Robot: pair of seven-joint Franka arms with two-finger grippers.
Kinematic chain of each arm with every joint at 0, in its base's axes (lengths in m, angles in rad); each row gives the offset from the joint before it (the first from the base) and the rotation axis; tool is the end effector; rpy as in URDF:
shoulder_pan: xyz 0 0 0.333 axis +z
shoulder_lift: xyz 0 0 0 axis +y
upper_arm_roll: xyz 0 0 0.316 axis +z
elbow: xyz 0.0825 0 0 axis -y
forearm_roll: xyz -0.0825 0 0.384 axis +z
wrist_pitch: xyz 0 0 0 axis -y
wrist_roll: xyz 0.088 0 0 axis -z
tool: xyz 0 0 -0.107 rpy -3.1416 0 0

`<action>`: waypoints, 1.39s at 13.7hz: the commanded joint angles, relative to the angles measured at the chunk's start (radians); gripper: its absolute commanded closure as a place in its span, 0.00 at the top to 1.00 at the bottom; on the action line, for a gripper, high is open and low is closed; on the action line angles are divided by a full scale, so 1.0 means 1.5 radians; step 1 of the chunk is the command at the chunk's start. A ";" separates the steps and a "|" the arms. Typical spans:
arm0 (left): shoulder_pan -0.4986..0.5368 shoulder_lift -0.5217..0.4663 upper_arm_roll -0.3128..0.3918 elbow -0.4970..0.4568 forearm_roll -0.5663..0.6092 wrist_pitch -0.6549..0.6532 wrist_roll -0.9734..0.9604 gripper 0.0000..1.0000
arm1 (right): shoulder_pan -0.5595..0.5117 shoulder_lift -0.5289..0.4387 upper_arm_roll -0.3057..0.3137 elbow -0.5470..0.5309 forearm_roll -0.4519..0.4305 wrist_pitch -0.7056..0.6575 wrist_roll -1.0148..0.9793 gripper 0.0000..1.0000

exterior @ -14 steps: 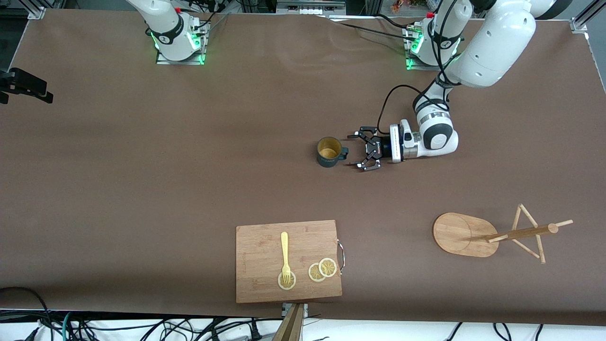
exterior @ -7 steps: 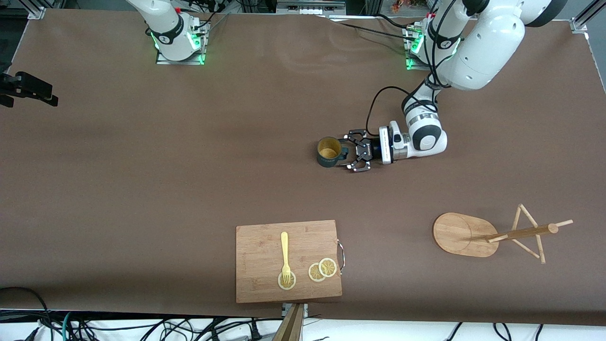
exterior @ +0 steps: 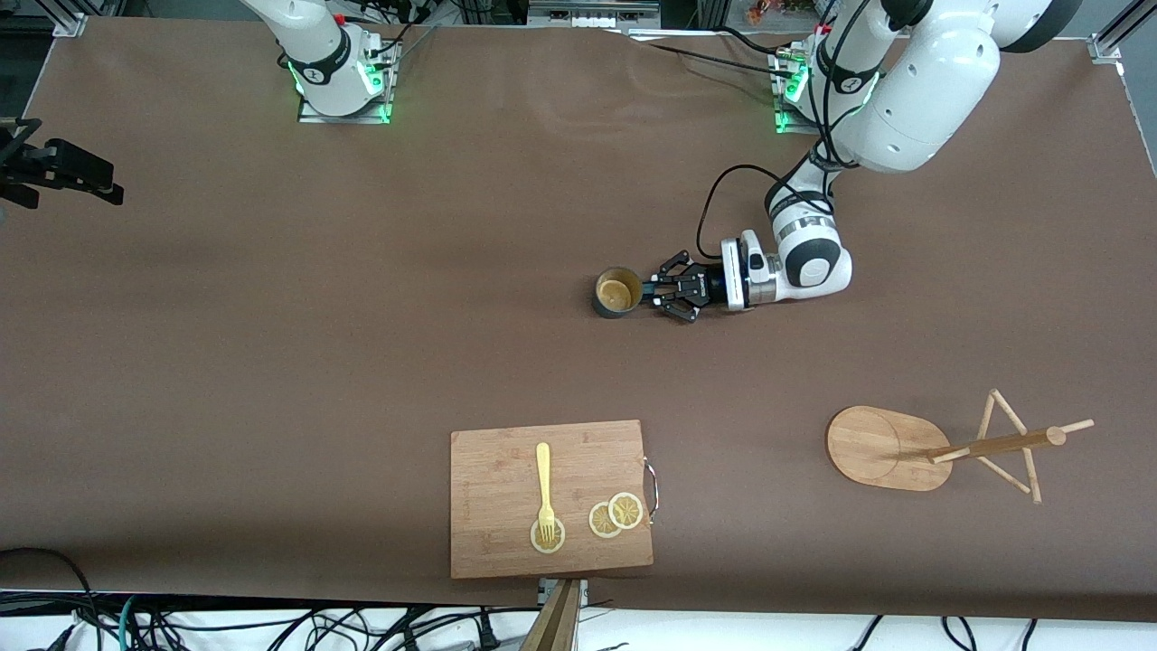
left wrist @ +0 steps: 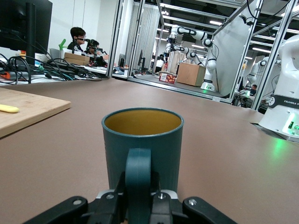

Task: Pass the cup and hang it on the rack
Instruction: 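Grasp the teal mug by its handle with the left gripper, then lift the mug with the left gripper and carry it toward the rack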

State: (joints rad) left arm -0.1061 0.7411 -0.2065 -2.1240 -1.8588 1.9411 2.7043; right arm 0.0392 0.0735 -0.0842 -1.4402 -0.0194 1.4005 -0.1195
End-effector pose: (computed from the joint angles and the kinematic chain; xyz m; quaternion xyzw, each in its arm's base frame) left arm 0.4694 -0.2307 0.0697 0.6119 -0.4455 0.4399 0.4833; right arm 0.5588 -0.0255 0.6303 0.9977 0.0360 -0.0573 0.0081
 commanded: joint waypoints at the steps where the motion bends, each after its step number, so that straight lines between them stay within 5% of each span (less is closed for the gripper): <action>1: 0.035 -0.043 -0.003 -0.042 -0.015 0.001 0.027 0.00 | -0.002 0.003 0.000 0.010 -0.007 -0.002 0.006 1.00; 5: 0.118 -0.154 -0.004 -0.138 -0.003 0.003 -0.037 0.00 | -0.001 0.003 0.000 0.010 -0.008 -0.005 0.006 1.00; 10: 0.276 -0.309 -0.019 -0.189 0.166 -0.008 -0.402 0.00 | 0.000 0.003 0.000 0.010 -0.009 -0.005 0.006 1.00; 14: 0.415 -0.385 -0.013 -0.183 0.286 -0.107 -0.697 0.00 | 0.001 0.003 0.002 0.010 -0.009 -0.005 0.007 1.00; 19: 0.447 -0.400 0.107 -0.161 0.318 -0.220 -0.947 0.00 | 0.000 0.003 0.000 0.010 -0.009 -0.005 0.005 1.00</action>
State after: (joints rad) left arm 0.5635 0.1599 -0.0894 -2.3692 -1.3932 1.6429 1.3718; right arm 0.0398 0.0753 -0.0847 -1.4385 -0.0197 1.4003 -0.1192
